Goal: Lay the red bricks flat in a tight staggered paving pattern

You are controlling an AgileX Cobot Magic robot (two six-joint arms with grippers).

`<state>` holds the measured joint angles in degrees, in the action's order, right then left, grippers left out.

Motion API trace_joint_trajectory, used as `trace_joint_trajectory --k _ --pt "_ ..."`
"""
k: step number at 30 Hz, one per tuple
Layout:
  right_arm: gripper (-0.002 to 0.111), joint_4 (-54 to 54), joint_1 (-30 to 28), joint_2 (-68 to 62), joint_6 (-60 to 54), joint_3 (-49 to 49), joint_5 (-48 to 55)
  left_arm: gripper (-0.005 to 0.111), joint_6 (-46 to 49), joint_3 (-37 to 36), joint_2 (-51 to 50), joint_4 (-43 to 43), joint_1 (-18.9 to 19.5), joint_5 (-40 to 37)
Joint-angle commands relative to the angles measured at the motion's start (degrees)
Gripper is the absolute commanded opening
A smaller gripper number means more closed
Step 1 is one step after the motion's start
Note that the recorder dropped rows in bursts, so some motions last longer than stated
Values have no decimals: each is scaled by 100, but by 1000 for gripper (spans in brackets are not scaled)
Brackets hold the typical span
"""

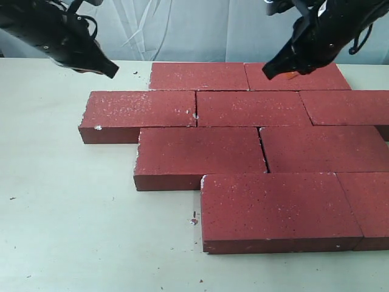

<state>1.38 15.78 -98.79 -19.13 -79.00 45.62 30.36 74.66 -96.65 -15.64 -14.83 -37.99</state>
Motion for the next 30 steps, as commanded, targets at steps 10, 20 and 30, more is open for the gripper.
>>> trace_joint_trajectory --k 10,20,30 --pt "-1 -291 -1085 1415 788 574 230 0 -2267 -435 1229 3160 -3 -1030" --pt "-1 -1454 -1175 3055 1793 1896 -912 0 -2267 -1643 2505 3004 -3 338" --pt "-1 -1487 -1175 4411 2153 3169 -1807 0 -2267 -2565 3869 2699 -3 780"
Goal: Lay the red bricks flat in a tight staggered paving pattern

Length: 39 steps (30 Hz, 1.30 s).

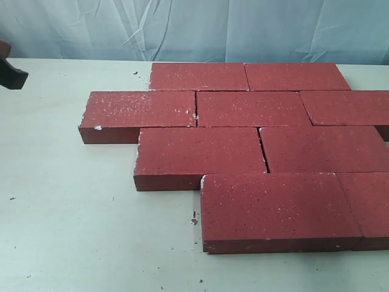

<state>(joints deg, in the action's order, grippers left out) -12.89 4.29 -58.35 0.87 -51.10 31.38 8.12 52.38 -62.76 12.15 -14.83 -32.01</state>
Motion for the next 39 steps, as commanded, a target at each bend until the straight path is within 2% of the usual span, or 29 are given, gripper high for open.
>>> trace_joint_trajectory --k 1,14,19,30,36,39 --pt "-1 -60 -26 479 229 492 -484 0 -42 -421 582 -108 -3 228" --pt "-1 142 -26 1656 400 1414 -1145 0 -42 -1590 2084 -616 -3 1099" --pt "-1 683 -26 1746 400 1412 -1171 0 -42 -1634 2516 -554 -3 1111" --pt "-1 696 -26 1746 400 1412 -1182 0 -20 -1634 2703 -645 -3 1111" --pt "-1 696 -26 1746 400 1412 -1182 0 -63 -1692 2991 -615 -3 1285" --pt "-1 696 -26 1746 400 1412 -1169 0 -152 -1986 3387 -440 -3 1689"
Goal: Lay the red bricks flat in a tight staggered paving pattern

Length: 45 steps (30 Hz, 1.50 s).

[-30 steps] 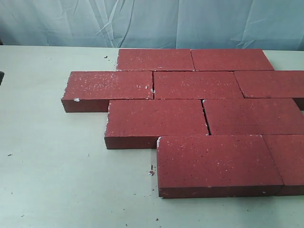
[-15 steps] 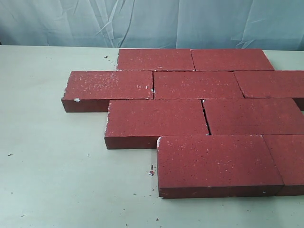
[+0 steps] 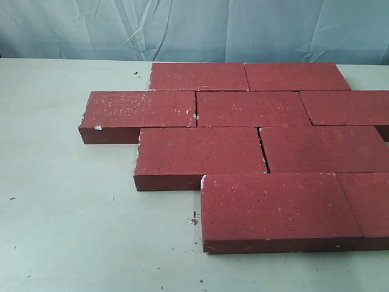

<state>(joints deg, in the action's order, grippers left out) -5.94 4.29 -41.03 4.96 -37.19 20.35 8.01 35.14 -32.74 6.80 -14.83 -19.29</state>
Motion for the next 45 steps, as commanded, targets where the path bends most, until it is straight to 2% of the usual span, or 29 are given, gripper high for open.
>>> trace_joint_trajectory --k 1,8,16,30,45 --pt "-1 1 -26 13 -8 20 -66 0 -308 -363 509 226 -3 497" --pt "-1 15 -26 13 -8 20 -77 0 -691 -921 1220 561 26 507" --pt "-1 15 -26 13 -8 20 -77 0 -944 -1511 1817 374 703 518" --pt "-1 15 -26 13 -8 20 -126 0 -944 -2519 2815 -16 1234 586" --pt "-1 15 -26 13 -8 20 -126 0 -944 -3415 3274 -378 1314 747"
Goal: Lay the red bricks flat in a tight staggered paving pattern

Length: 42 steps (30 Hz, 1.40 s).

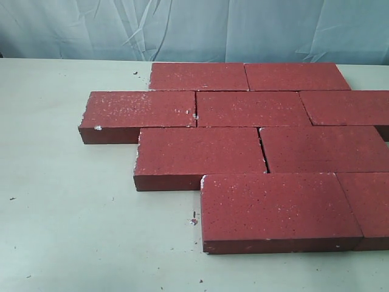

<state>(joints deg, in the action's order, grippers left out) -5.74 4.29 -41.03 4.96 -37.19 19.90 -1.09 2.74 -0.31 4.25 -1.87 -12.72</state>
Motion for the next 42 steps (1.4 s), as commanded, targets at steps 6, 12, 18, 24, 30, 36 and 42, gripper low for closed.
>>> trace_joint_trajectory --k 6,12,18,24,30,36,42 --pt "-1 -5 -26 13 -8 20 -81 0 -34 -274 31 -123 18 101" --pt "-1 -16 -26 13 -8 20 -79 0 -22 -274 31 -214 18 2" --pt "-1 -16 -26 13 -8 20 -79 0 -22 -274 31 -270 18 -29" --pt "-1 -16 -26 13 -8 20 -79 0 -22 -274 31 -271 18 -41" --pt "-1 -16 -26 13 -8 20 -79 0 -22 -274 31 -271 18 -41" --pt "-1 -16 -26 13 3 20 -79 0 -22 -274 31 -271 18 -50" --pt "-1 -16 -26 13 3 20 -79 0 -22 -274 31 -271 18 -50"
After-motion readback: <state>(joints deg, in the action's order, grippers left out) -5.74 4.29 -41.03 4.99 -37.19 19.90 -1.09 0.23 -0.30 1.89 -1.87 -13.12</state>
